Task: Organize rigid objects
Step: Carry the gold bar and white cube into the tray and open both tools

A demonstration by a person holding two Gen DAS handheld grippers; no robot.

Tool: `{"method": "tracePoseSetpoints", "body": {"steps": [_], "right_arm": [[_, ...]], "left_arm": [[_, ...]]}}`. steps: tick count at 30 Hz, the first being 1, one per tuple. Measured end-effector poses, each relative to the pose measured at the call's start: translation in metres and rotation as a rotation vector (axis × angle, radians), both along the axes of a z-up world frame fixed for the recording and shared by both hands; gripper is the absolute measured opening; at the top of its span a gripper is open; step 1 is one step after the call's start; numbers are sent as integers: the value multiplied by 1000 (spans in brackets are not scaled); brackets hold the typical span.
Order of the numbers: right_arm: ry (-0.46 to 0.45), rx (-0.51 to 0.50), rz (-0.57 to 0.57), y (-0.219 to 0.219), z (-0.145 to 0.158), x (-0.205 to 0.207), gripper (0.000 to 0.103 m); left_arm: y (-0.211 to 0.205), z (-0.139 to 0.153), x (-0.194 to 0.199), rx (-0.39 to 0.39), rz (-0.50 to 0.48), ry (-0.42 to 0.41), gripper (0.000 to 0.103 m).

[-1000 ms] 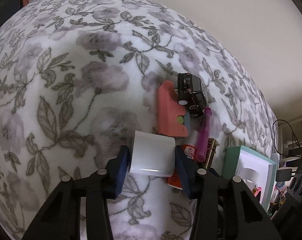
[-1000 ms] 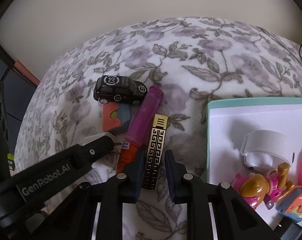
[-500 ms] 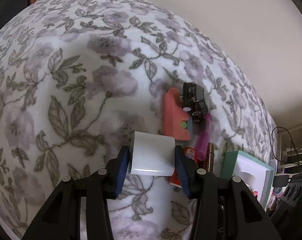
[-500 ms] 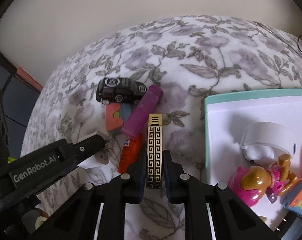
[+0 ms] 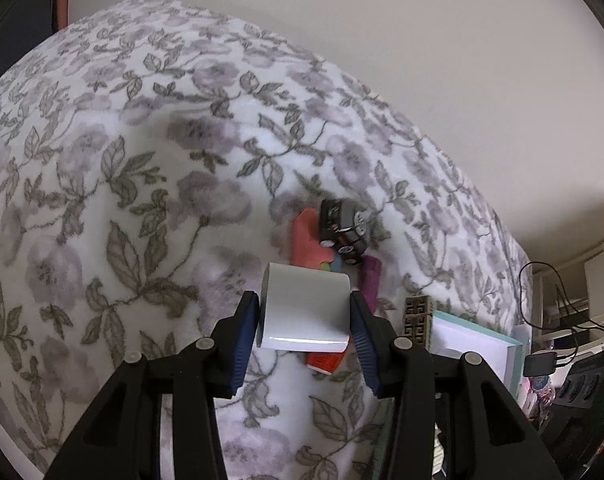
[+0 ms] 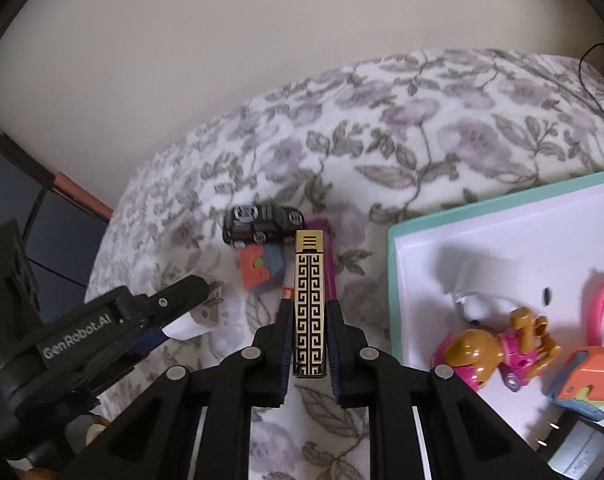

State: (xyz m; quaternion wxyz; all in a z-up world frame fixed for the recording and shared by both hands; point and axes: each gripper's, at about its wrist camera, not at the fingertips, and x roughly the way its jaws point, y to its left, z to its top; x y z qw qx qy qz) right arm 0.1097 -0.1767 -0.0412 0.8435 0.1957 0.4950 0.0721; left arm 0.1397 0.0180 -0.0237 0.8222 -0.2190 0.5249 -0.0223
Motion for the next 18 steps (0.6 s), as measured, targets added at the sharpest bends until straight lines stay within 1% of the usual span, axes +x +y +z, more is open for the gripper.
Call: {"method": "tracePoseSetpoints", "body": {"steps": [4, 8, 13, 17, 18], "right_arm": [[-26, 6, -39, -12, 18, -7, 17], [-17, 13, -82, -27, 28, -13, 17], [15, -17, -137, -50, 26, -20, 17], [33, -89, -183, -74, 25, -25, 17], [38, -94, -196, -80, 24, -26, 17]], "left_arm": [[-5, 18, -5, -4, -8, -46, 47], [-16, 31, -10, -1, -35, -77, 47], [-39, 32, -17, 11, -95, -72, 47], [-60, 29, -23, 21, -151, -62, 47], [-68, 28, -24, 27, -169, -59, 47]]}}
